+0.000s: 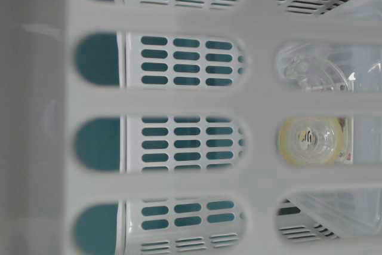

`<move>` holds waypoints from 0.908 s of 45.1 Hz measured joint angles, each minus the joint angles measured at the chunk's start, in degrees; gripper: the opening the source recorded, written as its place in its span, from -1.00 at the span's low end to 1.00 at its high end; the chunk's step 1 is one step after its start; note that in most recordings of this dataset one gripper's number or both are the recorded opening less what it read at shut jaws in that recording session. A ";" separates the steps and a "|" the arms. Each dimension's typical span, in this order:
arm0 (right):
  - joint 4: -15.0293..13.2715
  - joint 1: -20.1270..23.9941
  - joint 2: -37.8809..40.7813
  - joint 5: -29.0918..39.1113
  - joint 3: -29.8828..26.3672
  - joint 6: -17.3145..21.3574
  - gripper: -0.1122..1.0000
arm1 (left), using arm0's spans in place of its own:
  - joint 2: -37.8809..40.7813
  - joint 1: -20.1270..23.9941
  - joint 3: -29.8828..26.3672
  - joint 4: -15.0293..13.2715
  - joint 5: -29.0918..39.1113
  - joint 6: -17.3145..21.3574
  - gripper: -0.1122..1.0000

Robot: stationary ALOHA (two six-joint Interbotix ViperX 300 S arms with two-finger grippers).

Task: Pick up the tape dispenser from the shopping basket with the left arm.
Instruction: 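Lower the left gripper into the basket and close on the tape dispenser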

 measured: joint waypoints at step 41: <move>0.44 0.00 -3.08 11.51 0.00 0.44 -0.79 | 41.57 -6.86 -48.52 2.20 58.18 -6.33 -0.80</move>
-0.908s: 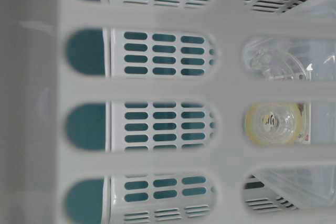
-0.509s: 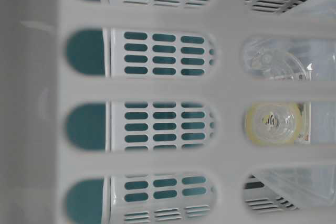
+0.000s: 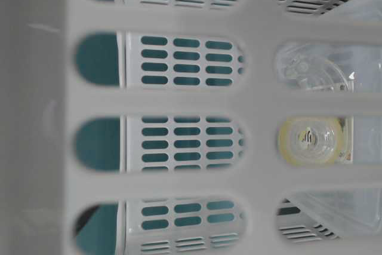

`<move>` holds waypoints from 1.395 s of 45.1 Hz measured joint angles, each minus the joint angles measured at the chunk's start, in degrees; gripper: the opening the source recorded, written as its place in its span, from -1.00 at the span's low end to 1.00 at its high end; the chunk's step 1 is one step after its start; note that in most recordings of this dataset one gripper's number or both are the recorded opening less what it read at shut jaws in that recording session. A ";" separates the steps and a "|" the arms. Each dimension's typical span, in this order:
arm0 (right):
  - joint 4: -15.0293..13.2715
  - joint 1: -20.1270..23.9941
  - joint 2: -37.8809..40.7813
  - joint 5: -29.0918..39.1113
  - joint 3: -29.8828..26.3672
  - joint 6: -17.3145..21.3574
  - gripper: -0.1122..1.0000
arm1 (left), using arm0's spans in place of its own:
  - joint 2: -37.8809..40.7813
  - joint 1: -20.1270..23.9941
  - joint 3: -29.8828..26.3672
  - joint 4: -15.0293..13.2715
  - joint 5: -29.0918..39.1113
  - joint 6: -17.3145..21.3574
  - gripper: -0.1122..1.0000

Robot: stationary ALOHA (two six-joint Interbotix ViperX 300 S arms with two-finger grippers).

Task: Pick up the tape dispenser from the shopping basket with the left arm.
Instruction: 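Lower the left gripper into the basket and close on the tape dispenser, then lift the clear tape dispenser upward with the left gripper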

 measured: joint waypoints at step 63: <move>0.00 -0.09 -3.78 3.16 0.62 0.00 0.53 | 21.36 -2.46 -13.71 0.00 15.47 -0.44 -0.29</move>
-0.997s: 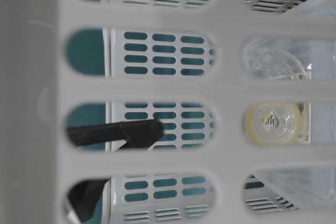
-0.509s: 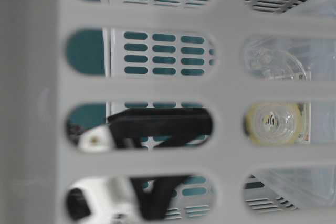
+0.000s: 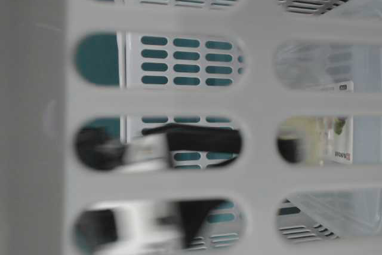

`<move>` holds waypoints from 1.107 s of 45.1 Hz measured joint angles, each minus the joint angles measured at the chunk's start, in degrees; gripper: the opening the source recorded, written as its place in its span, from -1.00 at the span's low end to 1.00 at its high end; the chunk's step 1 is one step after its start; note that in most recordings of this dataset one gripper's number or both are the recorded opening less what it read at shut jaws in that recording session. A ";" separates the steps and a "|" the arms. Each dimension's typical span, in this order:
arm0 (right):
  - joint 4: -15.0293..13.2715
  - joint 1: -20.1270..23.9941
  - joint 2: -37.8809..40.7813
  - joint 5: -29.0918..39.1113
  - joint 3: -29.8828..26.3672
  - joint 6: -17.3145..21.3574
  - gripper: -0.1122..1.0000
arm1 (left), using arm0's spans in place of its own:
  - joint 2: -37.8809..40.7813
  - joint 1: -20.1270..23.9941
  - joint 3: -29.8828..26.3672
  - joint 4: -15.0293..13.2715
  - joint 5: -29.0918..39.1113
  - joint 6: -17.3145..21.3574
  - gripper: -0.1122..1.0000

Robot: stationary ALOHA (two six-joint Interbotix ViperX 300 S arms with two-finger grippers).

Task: Pick up the tape dispenser from the shopping basket with the left arm.
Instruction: 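Lift the clear tape dispenser upward with the left gripper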

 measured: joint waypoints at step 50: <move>0.00 -0.09 -1.58 -0.09 -0.09 0.00 0.53 | -0.18 0.35 -26.54 0.00 23.82 -0.70 -0.29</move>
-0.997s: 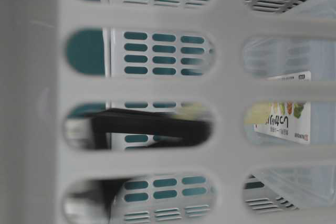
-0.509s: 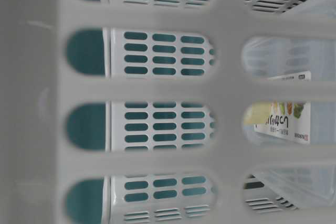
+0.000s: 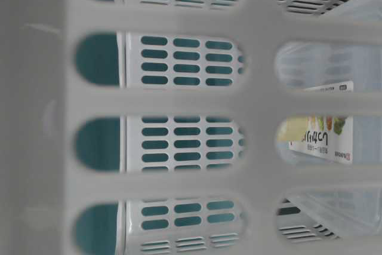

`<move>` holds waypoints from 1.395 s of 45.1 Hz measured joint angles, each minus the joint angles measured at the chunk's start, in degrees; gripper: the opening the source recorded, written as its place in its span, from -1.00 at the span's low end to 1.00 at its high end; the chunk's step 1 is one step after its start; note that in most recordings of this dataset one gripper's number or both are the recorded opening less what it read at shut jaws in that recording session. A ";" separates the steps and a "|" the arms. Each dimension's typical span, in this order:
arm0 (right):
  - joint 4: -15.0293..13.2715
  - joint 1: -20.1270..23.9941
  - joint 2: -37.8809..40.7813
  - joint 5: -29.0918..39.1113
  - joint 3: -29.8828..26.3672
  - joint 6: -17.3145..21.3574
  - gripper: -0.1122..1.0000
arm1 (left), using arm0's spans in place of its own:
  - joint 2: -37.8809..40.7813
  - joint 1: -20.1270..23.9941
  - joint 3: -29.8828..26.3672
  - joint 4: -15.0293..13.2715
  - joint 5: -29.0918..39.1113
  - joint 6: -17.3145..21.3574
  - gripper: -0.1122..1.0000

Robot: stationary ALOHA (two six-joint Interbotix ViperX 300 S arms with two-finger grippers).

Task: Pick up the tape dispenser from the shopping basket with the left arm.
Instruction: 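Lift the clear tape dispenser upward with the left gripper, then hold the tape dispenser raised above the container with the left gripper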

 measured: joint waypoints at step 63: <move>0.00 0.26 -0.09 0.70 0.70 1.76 0.53 | -3.43 -0.44 11.16 0.00 -10.11 0.09 -0.29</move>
